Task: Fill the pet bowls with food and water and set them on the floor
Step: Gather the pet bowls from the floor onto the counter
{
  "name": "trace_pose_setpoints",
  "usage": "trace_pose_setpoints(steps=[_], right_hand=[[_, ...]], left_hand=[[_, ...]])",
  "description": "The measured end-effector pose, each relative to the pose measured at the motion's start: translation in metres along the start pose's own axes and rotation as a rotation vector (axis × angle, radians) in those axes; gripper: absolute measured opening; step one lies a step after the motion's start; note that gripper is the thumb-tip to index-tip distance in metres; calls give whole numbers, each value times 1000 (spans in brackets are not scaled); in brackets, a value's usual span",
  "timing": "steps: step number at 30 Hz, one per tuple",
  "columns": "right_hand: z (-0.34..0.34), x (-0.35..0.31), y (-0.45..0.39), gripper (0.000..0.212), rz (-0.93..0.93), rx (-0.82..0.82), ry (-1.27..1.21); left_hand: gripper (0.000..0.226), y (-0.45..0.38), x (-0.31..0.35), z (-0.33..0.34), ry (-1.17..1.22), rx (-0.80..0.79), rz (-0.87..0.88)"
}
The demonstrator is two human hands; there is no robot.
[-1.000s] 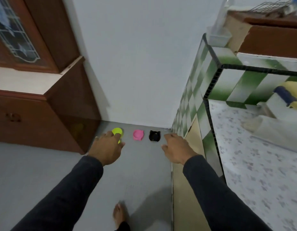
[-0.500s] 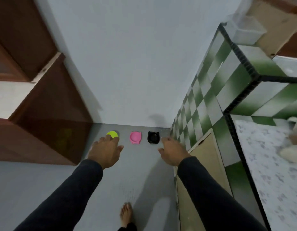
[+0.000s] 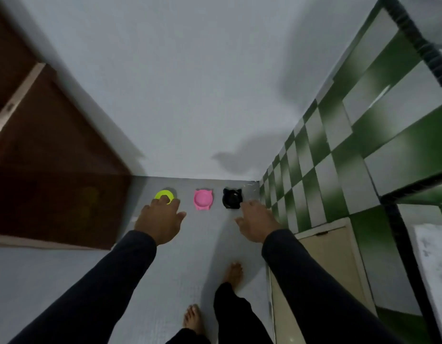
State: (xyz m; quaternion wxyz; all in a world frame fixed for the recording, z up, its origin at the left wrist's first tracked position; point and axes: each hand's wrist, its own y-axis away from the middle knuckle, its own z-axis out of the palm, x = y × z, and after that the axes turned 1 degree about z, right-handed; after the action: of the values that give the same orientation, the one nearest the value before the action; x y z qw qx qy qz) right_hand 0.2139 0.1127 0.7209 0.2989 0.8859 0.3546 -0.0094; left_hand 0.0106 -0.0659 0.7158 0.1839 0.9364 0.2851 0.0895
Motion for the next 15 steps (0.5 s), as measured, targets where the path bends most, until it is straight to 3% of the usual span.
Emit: trace_pose_setpoints(steps=[7,15], right_hand=[[12,39,-101,41,7,-62,-57],[71,86,-226,46,27,-156,-57]], left_hand=[[41,-92,12,29,37,-60,-46],[45,-200,13,117,32,-134,-7]])
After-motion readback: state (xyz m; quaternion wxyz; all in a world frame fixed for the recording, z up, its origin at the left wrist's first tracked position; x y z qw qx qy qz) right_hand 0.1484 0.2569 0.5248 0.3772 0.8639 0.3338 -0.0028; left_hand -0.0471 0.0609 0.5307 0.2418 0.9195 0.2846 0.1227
